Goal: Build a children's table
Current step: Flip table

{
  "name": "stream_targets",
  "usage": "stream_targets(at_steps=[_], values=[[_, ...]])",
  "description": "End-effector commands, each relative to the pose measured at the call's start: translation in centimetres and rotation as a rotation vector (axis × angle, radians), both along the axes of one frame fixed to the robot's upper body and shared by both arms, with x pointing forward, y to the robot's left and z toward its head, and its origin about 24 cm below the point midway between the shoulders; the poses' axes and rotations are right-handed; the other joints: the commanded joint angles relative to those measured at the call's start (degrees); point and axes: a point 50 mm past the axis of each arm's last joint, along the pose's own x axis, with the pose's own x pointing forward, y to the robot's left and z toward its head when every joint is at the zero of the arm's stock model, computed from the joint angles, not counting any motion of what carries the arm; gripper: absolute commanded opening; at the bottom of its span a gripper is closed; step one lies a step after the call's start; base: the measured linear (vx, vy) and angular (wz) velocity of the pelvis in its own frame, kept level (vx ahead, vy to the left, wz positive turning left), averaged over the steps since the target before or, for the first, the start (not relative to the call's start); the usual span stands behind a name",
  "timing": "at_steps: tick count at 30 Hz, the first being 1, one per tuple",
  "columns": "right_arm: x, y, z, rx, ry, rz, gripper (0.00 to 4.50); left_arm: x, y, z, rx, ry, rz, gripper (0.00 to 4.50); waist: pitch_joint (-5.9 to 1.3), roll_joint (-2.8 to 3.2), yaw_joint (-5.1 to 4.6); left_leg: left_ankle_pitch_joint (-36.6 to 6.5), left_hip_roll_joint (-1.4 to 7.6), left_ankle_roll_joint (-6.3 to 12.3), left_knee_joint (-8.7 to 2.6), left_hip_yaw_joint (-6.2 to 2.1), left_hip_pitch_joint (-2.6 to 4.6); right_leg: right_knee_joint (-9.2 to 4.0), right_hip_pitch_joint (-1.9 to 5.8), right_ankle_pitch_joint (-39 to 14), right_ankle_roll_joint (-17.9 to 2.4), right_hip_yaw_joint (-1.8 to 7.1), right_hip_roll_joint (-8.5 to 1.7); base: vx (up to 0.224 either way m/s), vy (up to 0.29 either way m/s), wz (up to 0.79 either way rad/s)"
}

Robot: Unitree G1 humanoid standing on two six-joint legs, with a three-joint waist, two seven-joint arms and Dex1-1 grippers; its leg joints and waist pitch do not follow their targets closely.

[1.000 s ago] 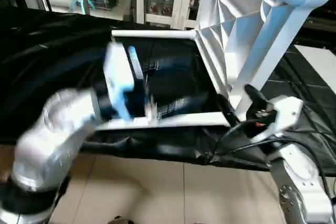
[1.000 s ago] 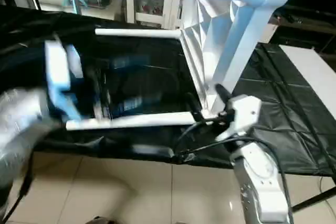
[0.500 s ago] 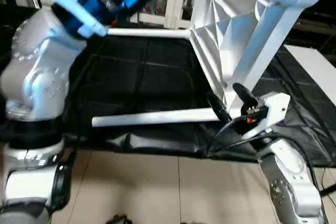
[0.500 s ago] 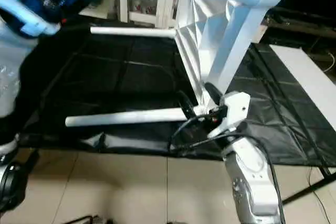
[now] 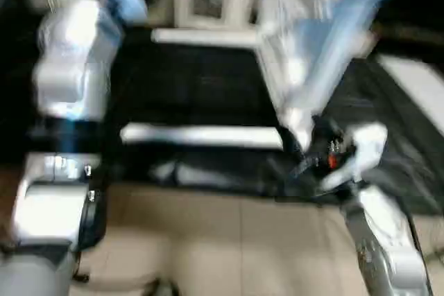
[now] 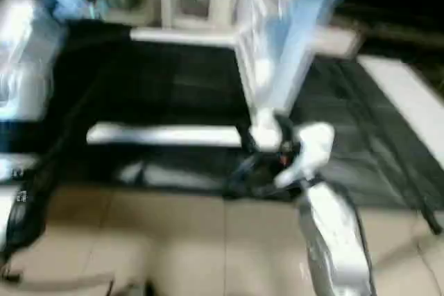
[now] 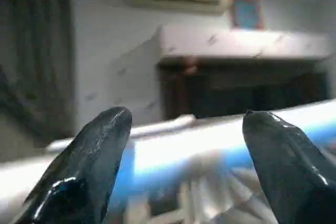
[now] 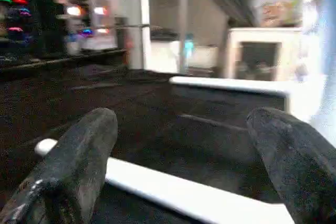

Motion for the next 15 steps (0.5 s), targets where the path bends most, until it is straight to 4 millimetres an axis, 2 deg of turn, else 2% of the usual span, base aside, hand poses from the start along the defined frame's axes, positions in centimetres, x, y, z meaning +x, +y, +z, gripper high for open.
stream_targets(at_steps=[1, 2, 3, 4, 5, 6, 7, 8, 9, 10, 11, 12, 13, 14, 15], values=[[-0.1, 0.0, -0.2, 0.004, 0.014, 0.003, 4.31, -1.8, -2.0, 0.8, 0.044, -0.063, -0.150, 3.87, -3.60, 0.69, 1.24, 6.1, 3.92, -1.04, -5.46, 0.12, 1.17, -8.02, 2.06, -6.5, -8.4, 5.25, -3.69, 0.103, -0.061, 0.16], [-0.2, 0.0, -0.4, 0.000, 0.026, 0.006, 4.31, -2.7, -2.5, 0.5, 0.074, -0.069, -0.206, 3.87, -4.73, 1.31, -0.53, 9.8, 6.76, 1.01, -5.72, -0.71, 5.76, -5.21, -1.22, 13.1, -9.9, 4.94, -1.07, -0.070, 0.005, 0.42], [-0.2, 0.0, -0.6, -0.003, 0.033, 0.008, 4.31, -3.2, -2.7, 0.3, 0.094, -0.072, -0.234, 3.87, -4.67, 1.51, -0.98, 14.4, 6.25, 3.45, -5.63, 0.03, 3.73, -4.74, -0.10, 22.1, -11.5, 5.10, -0.86, 0.000, 0.000, 0.00], [-0.2, 0.0, -0.6, -0.003, 0.033, 0.008, 4.31, -3.2, -2.7, 0.3, 0.094, -0.072, -0.234, 3.87, -4.12, 1.36, -0.68, 9.1, 4.88, 4.16, -6.04, 1.49, 2.43, -5.69, 0.53, 21.4, -12.6, 5.55, -1.33, 0.000, 0.000, 0.00], [-0.2, 0.0, -0.7, -0.008, 0.047, 0.005, 4.31, -3.5, -2.8, -0.1, 0.109, -0.058, -0.236, 3.87, -3.94, 1.27, -0.58, 4.5, 4.50, 3.52, -6.50, 1.95, 1.94, -6.21, 1.09, 18.9, -12.8, 5.70, -1.62, 0.000, 0.000, 0.00], [0.1, -0.1, -1.2, -0.016, 0.094, -0.012, 4.31, -4.0, -2.9, -1.7, 0.144, 0.019, -0.211, 3.87, -3.79, 1.75, -0.67, -4.3, 4.92, 0.35, -7.60, 1.90, 1.61, -6.72, 1.92, 12.8, -12.0, 5.62, -2.14, -0.054, 0.023, -0.05], [0.2, -0.2, -1.5, -0.018, 0.122, -0.025, 4.31, -4.3, -2.9, -2.8, 0.162, 0.070, -0.185, 3.87, -3.22, 1.34, -1.14, -10.4, 4.96, -1.44, -8.66, 2.08, 1.60, -7.50, 2.13, 5.7, -10.4, 5.65, -2.08, -0.054, 0.023, -0.05], [0.4, -0.2, -1.8, -0.020, 0.146, -0.040, 4.31, -4.5, -2.7, -4.1, 0.186, 0.114, -0.147, 3.87, -2.59, 1.79, -1.84, -16.7, 4.99, -2.67, -9.44, 2.26, 2.28, -8.68, 1.58, -2.6, -9.1, 5.87, -2.12, -0.052, 0.034, -0.03], [0.4, -0.2, -1.8, -0.020, 0.146, -0.040, 4.31, -4.5, -2.7, -4.1, 0.186, 0.114, -0.147, 3.87, -2.34, 1.64, -2.10, -19.0, 4.81, -3.20, -9.60, 2.35, 2.34, -9.27, 1.58, -7.3, -8.3, 6.05, -2.24, 0.000, 0.000, 0.00], [0.5, -0.3, -1.9, -0.021, 0.159, -0.049, 4.31, -4.6, -2.6, -4.9, 0.202, 0.138, -0.122, 3.87, -2.62, 1.95, -1.97, -20.6, 4.83, -4.20, -9.57, 2.25, 2.59, -9.93, 1.43, -12.2, -6.7, 6.45, -2.64, 0.000, 0.000, 0.00], [0.5, -0.3, -2.0, -0.021, 0.163, -0.051, 4.31, -4.6, -2.4, -5.4, 0.199, 0.151, -0.097, 3.87, -2.65, 1.81, -2.07, -20.2, 4.85, -4.27, -9.72, 2.19, 2.50, -10.13, 1.49, -12.7, -6.0, 6.50, -2.66, 0.000, 0.000, 0.00], [0.7, -0.3, -2.1, -0.015, 0.176, -0.065, 4.31, -4.7, -1.9, -6.8, 0.196, 0.183, -0.011, 3.87, -2.90, 1.35, -2.18, -18.3, 4.95, -4.10, -9.91, 2.18, 2.30, -10.20, 1.74, -11.1, -5.2, 6.39, -2.50, 0.000, 0.000, 0.00], [0.9, -0.3, -2.2, -0.004, 0.183, -0.079, 4.31, -4.8, -1.8, -7.0, 0.241, 0.155, 0.042, 3.87, -3.04, 0.81, -2.32, -15.1, 4.94, -3.33, -10.04, 2.32, 2.10, -10.18, 1.86, -7.6, -4.6, 6.29, -2.26, 0.000, 0.000, 0.00], [1.1, -0.3, -2.2, 0.003, 0.187, -0.089, 4.31, -4.8, -1.8, -6.9, 0.282, 0.127, 0.069, 3.87, -3.10, 1.11, -2.24, -13.9, 4.82, -3.04, -9.94, 2.42, 2.12, -10.08, 1.69, -6.6, -4.5, 6.37, -2.22, 0.000, 0.000, 0.00], [1.3, -0.3, -2.2, 0.000, 0.189, -0.096, 4.31, -4.8, -2.0, -6.7, 0.328, 0.098, 0.072, 3.87, -3.21, 1.04, -2.33, -11.9, 4.79, -2.75, -9.91, 2.51, 2.13, -10.04, 1.53, -4.9, -4.1, 6.45, -2.14, 0.000, 0.000, 0.00]])
